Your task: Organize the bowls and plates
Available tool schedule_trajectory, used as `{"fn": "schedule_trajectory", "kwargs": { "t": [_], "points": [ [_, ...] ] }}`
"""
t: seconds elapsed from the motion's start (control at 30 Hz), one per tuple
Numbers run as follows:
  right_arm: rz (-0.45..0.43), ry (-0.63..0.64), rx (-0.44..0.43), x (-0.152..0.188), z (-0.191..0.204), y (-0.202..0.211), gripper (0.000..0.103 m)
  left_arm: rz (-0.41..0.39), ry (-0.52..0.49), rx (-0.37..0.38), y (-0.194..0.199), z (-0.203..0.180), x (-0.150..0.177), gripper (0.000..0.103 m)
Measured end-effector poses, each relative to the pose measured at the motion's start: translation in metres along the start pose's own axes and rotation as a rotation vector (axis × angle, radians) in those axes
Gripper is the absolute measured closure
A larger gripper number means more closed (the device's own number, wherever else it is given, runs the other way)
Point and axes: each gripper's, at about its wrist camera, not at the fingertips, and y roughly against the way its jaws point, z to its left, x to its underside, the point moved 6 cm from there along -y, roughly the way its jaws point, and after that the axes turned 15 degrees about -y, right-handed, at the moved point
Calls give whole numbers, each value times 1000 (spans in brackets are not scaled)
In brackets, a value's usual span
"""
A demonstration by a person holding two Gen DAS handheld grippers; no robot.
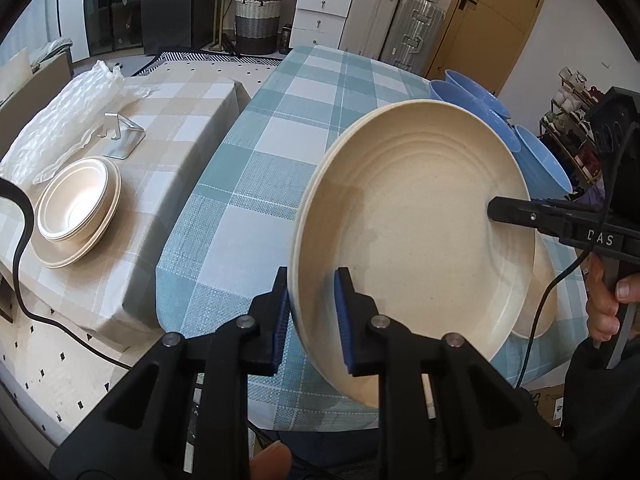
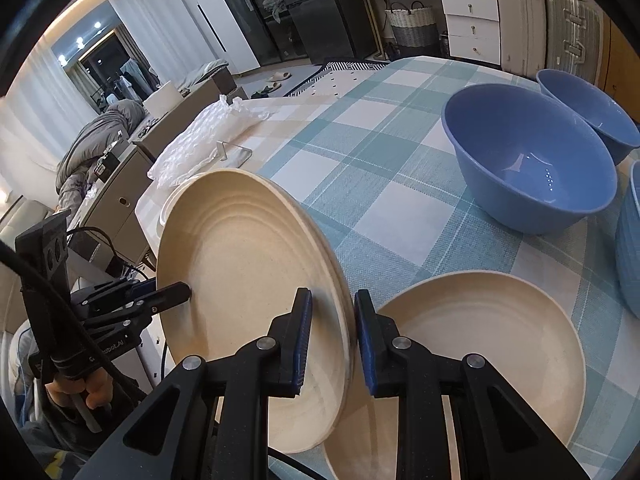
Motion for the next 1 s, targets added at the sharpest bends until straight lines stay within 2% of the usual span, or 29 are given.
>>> {"fn": "schedule_trajectory", "kwargs": {
  "t": [0.6,1.0],
  "points": [
    [-88,-83,18,-2,-38,64,81,-37,-104,21,15,-59,-48,85],
    [-138,-161,65,7,-87,104,81,-23,-187,62,-6,-120,-79,85]
  ]
}}
